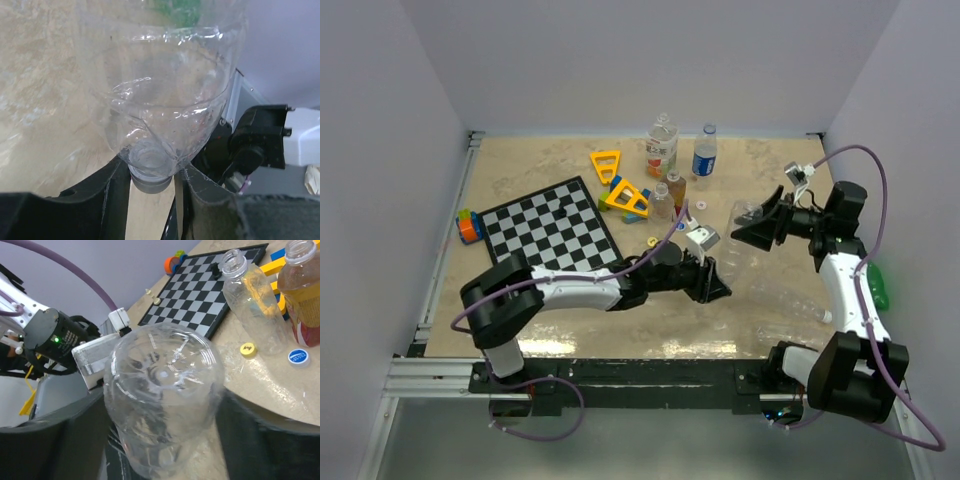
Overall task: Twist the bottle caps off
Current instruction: Unscrew the bottle cap from the plastic bottle.
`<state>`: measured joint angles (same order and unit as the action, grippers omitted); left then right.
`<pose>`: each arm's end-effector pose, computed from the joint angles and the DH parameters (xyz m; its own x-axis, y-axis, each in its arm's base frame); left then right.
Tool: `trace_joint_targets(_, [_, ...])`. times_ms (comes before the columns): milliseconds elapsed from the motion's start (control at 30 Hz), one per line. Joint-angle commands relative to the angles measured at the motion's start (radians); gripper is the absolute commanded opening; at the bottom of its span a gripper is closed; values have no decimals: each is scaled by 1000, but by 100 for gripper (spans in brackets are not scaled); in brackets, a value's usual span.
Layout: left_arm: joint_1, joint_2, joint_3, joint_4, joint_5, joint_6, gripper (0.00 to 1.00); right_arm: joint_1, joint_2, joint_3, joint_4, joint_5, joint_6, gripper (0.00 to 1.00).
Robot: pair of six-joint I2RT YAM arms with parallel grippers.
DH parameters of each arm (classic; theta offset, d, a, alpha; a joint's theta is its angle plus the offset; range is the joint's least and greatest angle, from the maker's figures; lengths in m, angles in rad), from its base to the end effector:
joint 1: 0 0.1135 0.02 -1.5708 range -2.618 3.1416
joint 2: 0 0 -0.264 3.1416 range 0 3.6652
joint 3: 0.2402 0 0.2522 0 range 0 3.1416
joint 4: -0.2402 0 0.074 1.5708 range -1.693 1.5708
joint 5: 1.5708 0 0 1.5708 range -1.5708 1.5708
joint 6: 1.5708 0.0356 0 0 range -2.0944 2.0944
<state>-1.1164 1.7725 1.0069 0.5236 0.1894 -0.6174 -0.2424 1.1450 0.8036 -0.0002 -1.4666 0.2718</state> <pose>0.1682 -0.3595 0.2195 -0.6431 0.0211 -0.7655 0.7241 0.3422 -0.5988 0.2367 -0.0221 0.3024 -0.5508 0.1650 -0.8182 -0.7650 0.2924 0.5739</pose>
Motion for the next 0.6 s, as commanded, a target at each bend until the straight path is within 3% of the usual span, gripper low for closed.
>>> trace_joint_targets(0, [65, -194, -73, -189, 80, 117, 0, 2, 19, 144, -316, 18, -410, 93])
trace_joint_targets(33, [81, -241, -86, -259, 97, 140, 0, 2, 42, 198, -440, 50, -527, 98])
trace_joint_targets(200, [148, -407, -105, -609, 205, 258, 0, 2, 244, 466, -1084, 166, -1300, 98])
trace_joint_targets(400, [187, -479, -57, -943, 286, 389, 0, 26, 227, 520, -1067, 298, -1441, 98])
trace_joint_targets(567, [190, -530, -24, -1063, 286, 430, 0, 72, 141, 562, -1078, 368, -1566, 98])
